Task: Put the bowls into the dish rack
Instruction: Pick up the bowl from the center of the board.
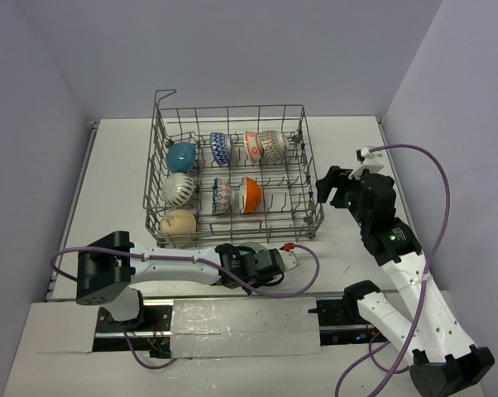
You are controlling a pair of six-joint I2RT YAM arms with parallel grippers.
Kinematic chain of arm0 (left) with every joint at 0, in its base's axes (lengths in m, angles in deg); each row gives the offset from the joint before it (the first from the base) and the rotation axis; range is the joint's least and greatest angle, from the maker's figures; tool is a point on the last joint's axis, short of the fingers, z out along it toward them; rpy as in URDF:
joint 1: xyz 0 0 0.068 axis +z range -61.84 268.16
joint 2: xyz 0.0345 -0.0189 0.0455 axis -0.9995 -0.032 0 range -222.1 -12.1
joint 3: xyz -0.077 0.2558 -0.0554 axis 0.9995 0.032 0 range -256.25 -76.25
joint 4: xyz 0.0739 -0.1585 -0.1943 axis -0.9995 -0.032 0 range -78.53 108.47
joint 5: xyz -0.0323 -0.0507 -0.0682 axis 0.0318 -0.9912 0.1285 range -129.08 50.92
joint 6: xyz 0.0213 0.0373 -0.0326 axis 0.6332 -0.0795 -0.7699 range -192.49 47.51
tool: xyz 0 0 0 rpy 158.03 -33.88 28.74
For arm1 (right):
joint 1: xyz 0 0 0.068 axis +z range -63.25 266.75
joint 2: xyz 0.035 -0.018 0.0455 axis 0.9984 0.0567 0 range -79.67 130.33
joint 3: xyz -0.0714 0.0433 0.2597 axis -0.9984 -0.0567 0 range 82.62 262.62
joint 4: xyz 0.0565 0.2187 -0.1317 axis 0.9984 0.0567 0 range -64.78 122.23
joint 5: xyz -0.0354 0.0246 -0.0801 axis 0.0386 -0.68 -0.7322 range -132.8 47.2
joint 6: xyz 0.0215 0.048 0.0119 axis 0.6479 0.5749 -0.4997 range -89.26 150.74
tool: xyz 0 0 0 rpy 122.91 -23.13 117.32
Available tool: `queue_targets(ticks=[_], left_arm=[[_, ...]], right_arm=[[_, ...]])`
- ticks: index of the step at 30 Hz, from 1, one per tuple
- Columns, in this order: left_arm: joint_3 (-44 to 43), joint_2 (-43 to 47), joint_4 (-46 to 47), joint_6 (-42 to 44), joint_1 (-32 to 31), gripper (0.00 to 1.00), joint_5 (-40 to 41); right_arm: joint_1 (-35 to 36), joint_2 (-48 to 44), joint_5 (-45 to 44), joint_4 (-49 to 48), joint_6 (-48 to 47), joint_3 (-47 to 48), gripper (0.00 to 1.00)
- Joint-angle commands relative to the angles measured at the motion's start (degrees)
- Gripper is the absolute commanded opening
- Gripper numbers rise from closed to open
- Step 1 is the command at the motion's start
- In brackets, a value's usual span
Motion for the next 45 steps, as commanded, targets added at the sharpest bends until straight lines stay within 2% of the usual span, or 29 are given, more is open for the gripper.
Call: queue_targets(ticks=[1,8,11,20,26,33,37,40,45], left_arm=[[0.33,1.91,1.13,0.01,-0.28,0.23,2.84],[-0.55,2.79,0.42,-0.69,-0.28,0.11,3.46],[-1.25,4.19,-0.37,-0.95,-0.28,0.0,2.59],[-3.36,9.81,-2.39,-2.97,-0.37,0.0,-2.59],[-6.43,21.04,-4.32,-6.13,-0.37,0.0,-5.85],[-8.37,31.96,-2.57,-8.25,-0.28,0.0,-1.2],[-8.55,36.09,0.42,-7.72,-0.28,0.0,3.18],[-6.18,38.99,5.94,-6.76,-0.28,0.0,8.1],[-0.82,40.76,21.4,-4.03,2.52,0.0,10.23]], right_arm=[[0.43,-0.52,0.09,-2.02,0.14,-0.68,0.8],[0.43,-0.34,0.1,-1.84,0.14,-0.6,0.8],[0.43,-0.51,0.18,-1.93,0.14,-0.6,0.8],[0.34,-0.69,0.27,-1.84,-0.04,-0.6,0.8],[0.34,-1.3,-0.08,-1.76,0.05,-0.51,0.8],[0.43,-4.29,-5.79,-2.63,1.19,-1.65,0.81],[0.43,-5.26,-7.99,-2.55,1.72,-1.74,0.81],[0.43,-5.88,-9.13,-2.89,1.9,-2.09,0.82],[0.34,-5.79,-8.34,-3.51,1.81,-2.44,0.82]])
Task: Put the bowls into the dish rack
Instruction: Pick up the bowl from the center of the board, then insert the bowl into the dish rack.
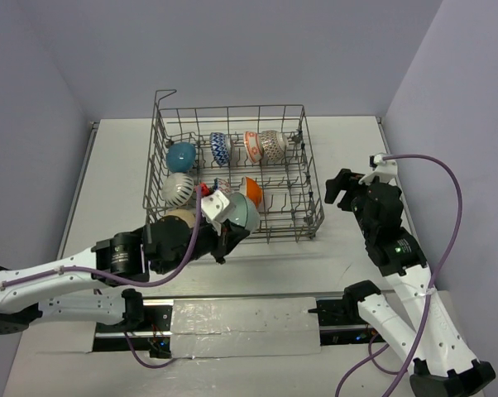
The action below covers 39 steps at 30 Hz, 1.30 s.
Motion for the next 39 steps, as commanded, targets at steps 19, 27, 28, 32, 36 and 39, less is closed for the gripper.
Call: queue_targets(ticks=[19,27,28,32,36,39], left_arm=[[2.86,-25.26,55.29,-13.53,30.59,0.0,-36.44],[7.43,-34.32,73.5,-25.83,33.85,0.0,-40.49],[8.48,-35.46,74.91,-26.88,33.85,0.0,-40.32],[10.33,-38.11,80.36,-28.38,33.94,0.0,-38.92],[11.48,-40.48,85.72,-31.37,34.37,0.0,-38.03],[12.09,-42.85,90.2,-34.18,34.64,0.0,-37.86]], right_arm=[[0.34,2.29,0.17,-3.84,0.54,-0.56,0.82],[0.25,0.27,-6.42,-2.88,1.33,-0.56,0.82],[0.34,0.01,-6.69,-2.88,1.42,-0.65,0.83],[0.34,0.53,-6.86,-2.96,1.33,-0.74,0.83],[0.34,1.06,-6.86,-2.7,1.33,-0.65,0.83],[0.34,1.41,-6.51,-2.88,1.24,-0.65,0.83]])
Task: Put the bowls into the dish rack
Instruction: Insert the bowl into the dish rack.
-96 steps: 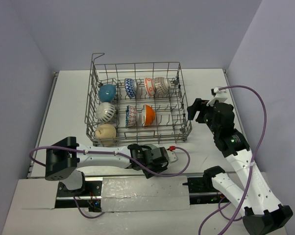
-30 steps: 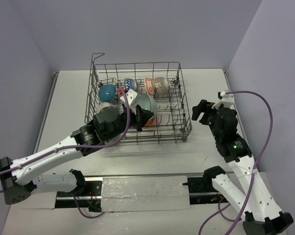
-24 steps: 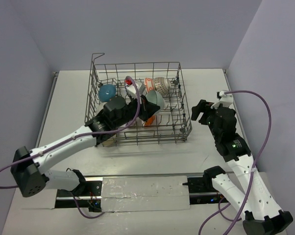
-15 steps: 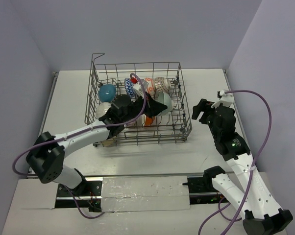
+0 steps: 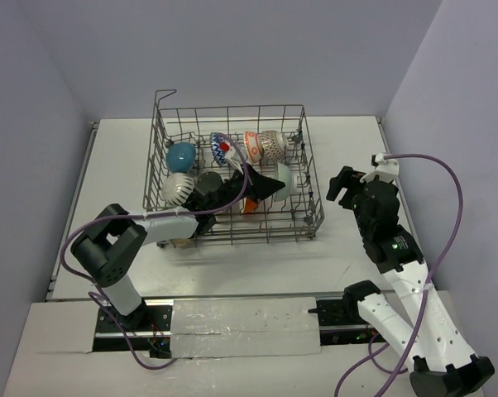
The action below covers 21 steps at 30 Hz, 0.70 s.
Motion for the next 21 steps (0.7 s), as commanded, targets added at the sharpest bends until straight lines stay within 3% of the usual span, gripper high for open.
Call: queue_targets(ticks=[1,13,21], left_arm=[[-0.28,-1.5,16.04,-4.94,0.5,0.0,0.04],[1.31,-4.76,21.42,-5.48,0.32,0.0,2.85],[-1.32,-1.43,11.61,0.75,-2.14,0.0,5.75]], right_arm=[[0.25,0.41,-1.11,-1.78,0.43,0.09,0.83],[0.25,1.29,0.2,-2.14,0.26,0.09,0.83],[0.25,1.02,0.29,-2.31,0.26,0.01,0.83]])
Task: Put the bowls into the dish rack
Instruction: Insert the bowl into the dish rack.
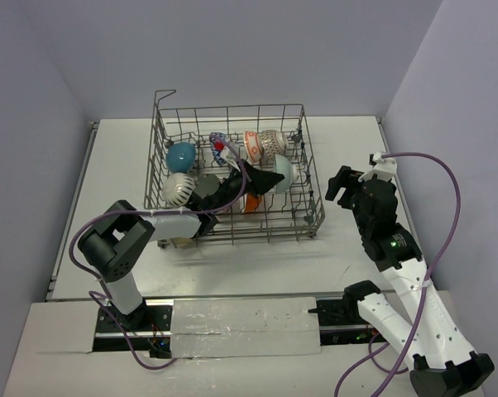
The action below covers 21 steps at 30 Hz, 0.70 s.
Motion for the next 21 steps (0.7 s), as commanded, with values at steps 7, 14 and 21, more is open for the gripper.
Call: queue_targets(ticks=[7,14,21], left_arm=[[-6.44,5.87,-13.46,4.53,-2.88,0.0,4.06],[-10.23,4.82,-20.24,0.93,-2.8,0.0,4.24],[-9.26,4.55,-19.71,-0.04,-2.88,0.0,5.55]], right_arm=[[0.34,-0.77,0.34,-2.44,0.35,-0.08,0.83],[0.34,-1.91,0.86,-2.71,0.35,-0.35,0.83],[0.25,-2.18,1.74,-2.97,0.43,-0.35,0.83]])
